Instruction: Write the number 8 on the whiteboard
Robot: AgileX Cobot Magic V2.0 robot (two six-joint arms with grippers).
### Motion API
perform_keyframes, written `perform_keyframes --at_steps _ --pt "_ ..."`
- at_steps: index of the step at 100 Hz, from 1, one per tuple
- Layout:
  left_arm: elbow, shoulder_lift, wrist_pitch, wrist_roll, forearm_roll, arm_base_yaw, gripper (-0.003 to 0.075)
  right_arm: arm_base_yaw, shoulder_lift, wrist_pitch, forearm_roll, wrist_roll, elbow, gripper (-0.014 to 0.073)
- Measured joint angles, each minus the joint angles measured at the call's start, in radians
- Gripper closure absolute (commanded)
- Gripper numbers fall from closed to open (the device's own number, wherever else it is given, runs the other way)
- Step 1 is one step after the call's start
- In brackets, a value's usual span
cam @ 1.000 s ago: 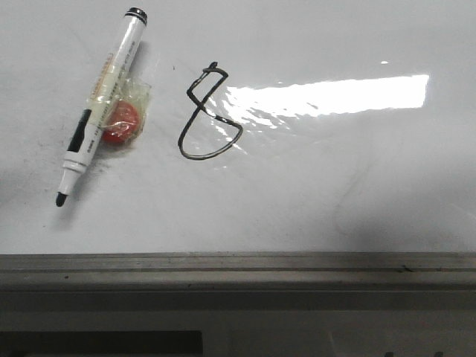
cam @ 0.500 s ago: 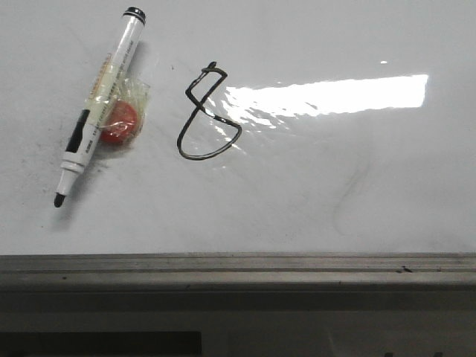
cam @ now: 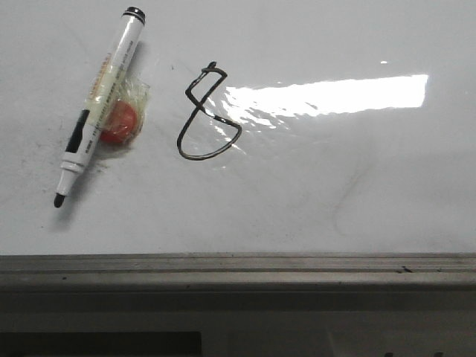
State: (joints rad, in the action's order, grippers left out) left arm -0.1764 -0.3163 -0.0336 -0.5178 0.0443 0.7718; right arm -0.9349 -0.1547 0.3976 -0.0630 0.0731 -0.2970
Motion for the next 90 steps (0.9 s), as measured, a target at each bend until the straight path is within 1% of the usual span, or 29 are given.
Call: perform_keyframes --at_steps 40,47,53,60,73,80,90 --pt "0.006 0.001 -0.009 0.0 0.015 -0.003 0.0741 0.0 0.0 0.0 0.0 0.002 0.0 0.0657" --pt "0.008 0.001 -0.01 0.035 0.042 -0.011 0.0741 0.0 0.0 0.0 0.0 0.002 0.0 0.0657" --pt "0.01 0.002 -0.01 0.106 0.051 -0.031 0.0741 0.0 0.0 0.0 0.0 0.002 0.0 0.0657" --pt "0.01 0.002 -0.01 0.206 0.053 -0.075 0.0741 0.0 0.0 0.0 0.001 0.002 0.0 0.0657" --pt "0.01 0.013 -0.006 0.389 0.051 -0.199 0.0741 0.0 0.0 0.0 0.001 0.002 0.0 0.0657" --pt "0.014 0.04 -0.006 0.45 0.051 -0.268 0.0741 0.0 0.0 0.0 0.001 0.002 0.0 0.0657" --pt "0.034 0.099 -0.004 0.483 0.049 -0.366 0.0741 0.0 0.0 0.0 0.001 0.002 0.0 0.0657"
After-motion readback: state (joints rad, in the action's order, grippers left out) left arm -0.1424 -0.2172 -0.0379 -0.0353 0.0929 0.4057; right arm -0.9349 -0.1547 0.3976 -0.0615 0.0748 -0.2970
